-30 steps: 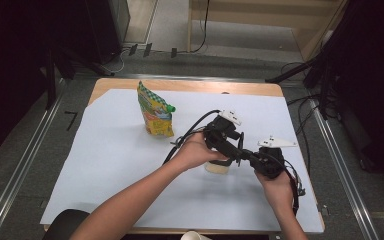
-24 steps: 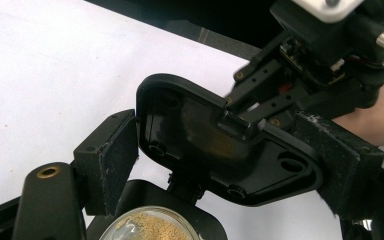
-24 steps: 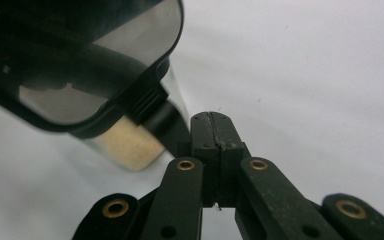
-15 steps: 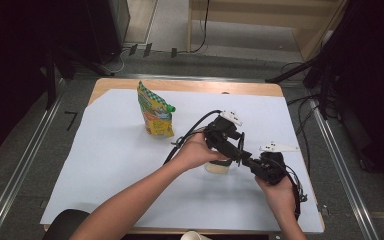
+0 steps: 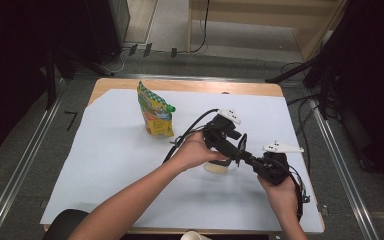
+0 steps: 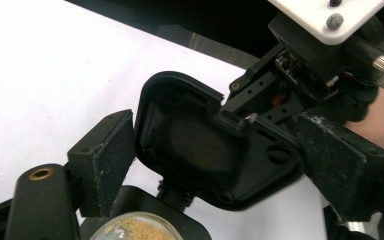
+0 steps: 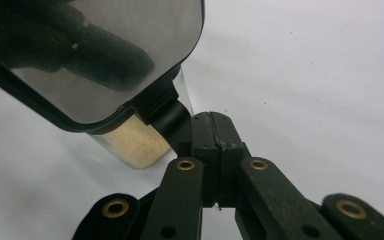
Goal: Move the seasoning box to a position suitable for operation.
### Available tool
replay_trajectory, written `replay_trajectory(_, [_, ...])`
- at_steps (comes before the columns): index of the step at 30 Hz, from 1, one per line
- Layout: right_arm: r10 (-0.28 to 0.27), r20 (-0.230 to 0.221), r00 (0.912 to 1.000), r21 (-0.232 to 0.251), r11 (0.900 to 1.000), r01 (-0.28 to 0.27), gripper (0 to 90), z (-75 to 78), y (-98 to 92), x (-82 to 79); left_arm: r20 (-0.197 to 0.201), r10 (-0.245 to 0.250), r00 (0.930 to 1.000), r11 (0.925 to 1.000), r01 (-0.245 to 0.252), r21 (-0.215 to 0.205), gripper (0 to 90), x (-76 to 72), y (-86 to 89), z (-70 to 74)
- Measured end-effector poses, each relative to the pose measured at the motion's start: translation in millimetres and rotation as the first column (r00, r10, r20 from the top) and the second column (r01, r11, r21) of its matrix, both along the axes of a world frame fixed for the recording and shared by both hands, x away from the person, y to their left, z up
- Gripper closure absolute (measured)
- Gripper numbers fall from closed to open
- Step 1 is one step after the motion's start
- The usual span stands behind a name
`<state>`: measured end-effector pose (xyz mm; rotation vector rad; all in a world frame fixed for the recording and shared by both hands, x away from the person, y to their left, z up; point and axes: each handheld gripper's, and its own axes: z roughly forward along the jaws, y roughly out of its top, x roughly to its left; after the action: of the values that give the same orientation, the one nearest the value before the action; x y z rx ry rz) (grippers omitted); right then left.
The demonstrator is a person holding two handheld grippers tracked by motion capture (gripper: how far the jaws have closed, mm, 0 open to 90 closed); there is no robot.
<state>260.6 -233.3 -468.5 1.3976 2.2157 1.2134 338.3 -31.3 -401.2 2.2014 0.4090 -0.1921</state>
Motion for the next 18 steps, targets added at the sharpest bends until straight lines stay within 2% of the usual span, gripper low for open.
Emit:
replay_trajectory(3, [-0.003, 0.008, 1.0000, -0.002, 1.000, 0.003, 90.0, 3.7, -2.7, -6.4, 0.011, -0.006, 0.9999, 0.9998, 0.006, 0.019, 17.7, -2.8, 8.9, 4.3])
replay_trajectory(10, [0.029, 0.014, 0.9995, -0.007, 1.000, -0.029, 90.0, 8.0, 2.3, -24.8, 0.010, 0.008, 0.9999, 0.9999, -0.008, 0.010, 20.2, -2.5, 32.1, 8.6])
replay_trajectory(12, [0.054, 0.012, 0.9984, -0.005, 0.999, -0.054, 90.0, 10.6, 9.2, -33.0, -0.002, 0.012, 0.9999, 0.9999, -0.012, 0.010, 25.1, -2.1, 43.4, 7.3])
replay_trajectory(15, [0.077, 0.016, 0.9969, -0.008, 0.997, -0.076, 90.0, 11.7, 14.5, -38.6, 0.004, 0.008, 1.0000, 0.9999, -0.008, 0.011, 28.5, -2.8, 51.7, 6.0])
replay_trajectory(16, [0.102, 0.016, 0.9946, -0.013, 0.995, -0.102, 90.0, 12.5, 20.5, -43.9, 0.005, 0.009, 0.9999, 1.0000, -0.009, 0.001, 31.3, -3.4, 60.4, 4.9])
replay_trajectory(17, [0.102, 0.016, 0.9946, -0.013, 0.995, -0.102, 90.0, 12.5, 20.5, -43.9, 0.005, 0.009, 0.9999, 1.0000, -0.009, 0.001, 33.3, -3.4, 60.4, 4.9])
replay_trajectory(18, [0.134, 0.016, 0.9909, -0.007, 0.991, -0.134, 88.4, 12.4, 27.4, -47.7, 0.012, 0.001, 0.9999, 0.9999, 0.000, -0.015, 36.8, -4.2, 69.9, 4.2])
